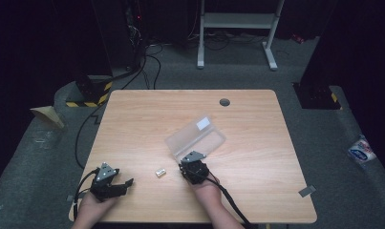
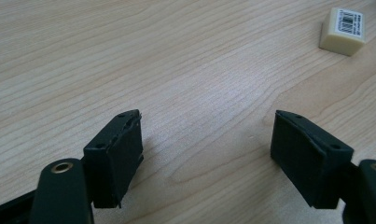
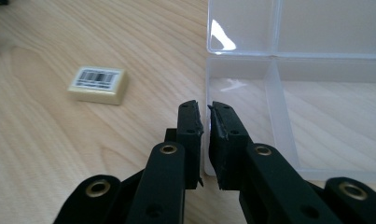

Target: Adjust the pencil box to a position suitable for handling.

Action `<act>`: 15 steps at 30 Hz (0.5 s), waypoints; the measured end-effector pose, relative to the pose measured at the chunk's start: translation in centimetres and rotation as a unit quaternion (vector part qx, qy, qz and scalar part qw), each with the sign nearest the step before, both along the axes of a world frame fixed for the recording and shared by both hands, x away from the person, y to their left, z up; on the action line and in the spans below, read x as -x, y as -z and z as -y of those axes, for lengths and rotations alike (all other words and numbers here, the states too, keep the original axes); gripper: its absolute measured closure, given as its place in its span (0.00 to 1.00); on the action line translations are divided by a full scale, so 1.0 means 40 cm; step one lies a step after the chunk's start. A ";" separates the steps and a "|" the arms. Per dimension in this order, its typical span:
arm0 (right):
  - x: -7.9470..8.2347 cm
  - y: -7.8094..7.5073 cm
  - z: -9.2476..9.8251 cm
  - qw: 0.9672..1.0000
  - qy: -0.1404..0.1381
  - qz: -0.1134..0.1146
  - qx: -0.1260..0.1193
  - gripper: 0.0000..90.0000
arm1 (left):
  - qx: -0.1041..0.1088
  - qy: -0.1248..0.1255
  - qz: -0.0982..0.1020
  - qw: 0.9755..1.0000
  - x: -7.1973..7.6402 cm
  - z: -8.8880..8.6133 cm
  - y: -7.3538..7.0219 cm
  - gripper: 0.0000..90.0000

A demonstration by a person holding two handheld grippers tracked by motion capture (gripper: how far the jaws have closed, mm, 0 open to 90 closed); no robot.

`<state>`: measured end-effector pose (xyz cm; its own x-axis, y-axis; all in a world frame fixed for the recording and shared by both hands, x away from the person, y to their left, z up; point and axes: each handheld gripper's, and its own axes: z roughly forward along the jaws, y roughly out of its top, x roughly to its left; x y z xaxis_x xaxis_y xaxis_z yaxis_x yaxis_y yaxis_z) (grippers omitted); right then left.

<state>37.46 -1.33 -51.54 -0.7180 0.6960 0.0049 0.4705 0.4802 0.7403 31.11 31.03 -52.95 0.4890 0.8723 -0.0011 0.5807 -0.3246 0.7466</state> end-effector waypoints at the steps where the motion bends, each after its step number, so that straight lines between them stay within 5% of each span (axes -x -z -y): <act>1: 0.003 0.000 -0.003 1.000 -0.003 0.002 -0.001 0.91 | 0.000 0.000 0.000 1.000 0.000 0.000 0.000 0.28; 9: 0.021 -0.024 -0.010 0.999 -0.015 0.007 -0.031 0.85 | 0.000 0.000 0.000 1.000 0.000 0.000 0.000 0.28; 15: -0.014 -0.071 0.073 0.998 0.034 0.031 -0.033 0.78 | 0.000 0.000 0.000 1.000 0.000 0.000 0.000 0.28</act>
<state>38.04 -4.23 -48.70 -0.6700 0.7423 0.0099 0.4529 0.3982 0.7977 31.11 31.03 -52.95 0.4887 0.8724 -0.0015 0.5807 -0.3241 0.7468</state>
